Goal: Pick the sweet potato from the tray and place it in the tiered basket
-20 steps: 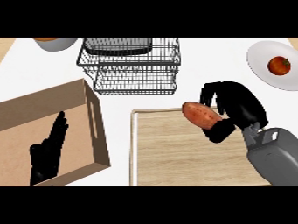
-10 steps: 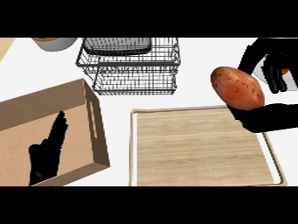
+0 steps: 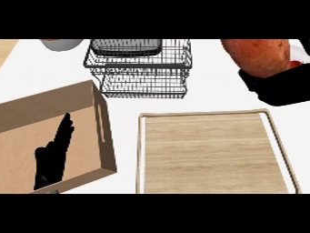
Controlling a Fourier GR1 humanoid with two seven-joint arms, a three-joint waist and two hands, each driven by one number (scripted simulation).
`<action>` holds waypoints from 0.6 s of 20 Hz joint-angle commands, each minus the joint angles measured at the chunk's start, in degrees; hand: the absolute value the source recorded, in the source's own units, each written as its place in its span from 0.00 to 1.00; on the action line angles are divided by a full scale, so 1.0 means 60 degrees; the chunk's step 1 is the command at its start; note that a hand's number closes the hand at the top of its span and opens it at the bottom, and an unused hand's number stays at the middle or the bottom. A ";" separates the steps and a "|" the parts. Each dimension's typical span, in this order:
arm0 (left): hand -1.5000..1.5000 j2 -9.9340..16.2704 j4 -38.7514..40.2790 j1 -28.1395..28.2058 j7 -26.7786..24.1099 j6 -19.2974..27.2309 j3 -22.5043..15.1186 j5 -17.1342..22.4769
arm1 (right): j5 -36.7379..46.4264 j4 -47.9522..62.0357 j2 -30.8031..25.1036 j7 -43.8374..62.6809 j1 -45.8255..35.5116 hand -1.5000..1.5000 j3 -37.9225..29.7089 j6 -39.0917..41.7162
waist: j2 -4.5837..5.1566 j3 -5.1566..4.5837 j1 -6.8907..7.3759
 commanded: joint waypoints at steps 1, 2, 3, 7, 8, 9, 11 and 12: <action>0.50 -0.0131 0.1087 0.0059 -0.0411 -0.0168 0.0007 0.0117 | 0.0757 0.1214 0.0792 0.0510 -0.1187 1.00 0.0569 -0.0337 | 0.0100 -0.0087 0.0074; 0.50 -0.0341 0.0868 -0.0031 -0.0273 0.0072 -0.0279 -0.0198 | 0.0728 0.1917 0.0935 0.0407 -0.1702 1.00 0.0390 -0.0365 | 0.0105 -0.0085 0.0103; 0.50 0.0018 0.1459 -0.0647 -0.0204 -0.0182 0.0215 0.0087 | 0.0713 0.2188 0.0826 0.0127 -0.1751 1.00 0.0203 -0.0272 | 0.0118 -0.0085 0.0030; 0.50 -0.0076 0.0283 0.0237 0.0121 -0.0394 -0.0056 0.0131 | 0.1250 0.3413 0.1404 -0.0094 -0.2476 1.00 0.0377 -0.0475 | 0.0085 -0.0076 0.0098; 0.50 -0.0136 0.0283 -0.0090 0.0306 -0.0149 -0.0216 -0.0230 | 0.1539 0.4447 0.1485 -0.1195 -0.2257 1.00 0.0269 -0.1034 | 0.0135 -0.0072 0.0160; 0.50 -0.0064 0.1394 -0.0385 -0.0479 -0.0232 0.0272 0.0084 | 0.1750 0.4058 0.1967 -0.0603 -0.2270 1.00 0.0735 -0.1105 | 0.0122 -0.0082 0.0055; 0.50 0.0007 0.0529 0.0170 -0.0155 -0.0579 0.0092 0.0215 | 0.1544 0.4809 0.1870 -0.1480 -0.2371 1.00 0.0464 -0.0924 | 0.0108 -0.0073 0.0102; 0.50 -0.0357 0.0963 -0.0165 -0.0037 -0.0122 -0.0098 -0.0157 | 0.1505 0.5332 0.1870 -0.1671 -0.2920 1.00 0.0323 -0.0862 | 0.0130 -0.0076 0.0108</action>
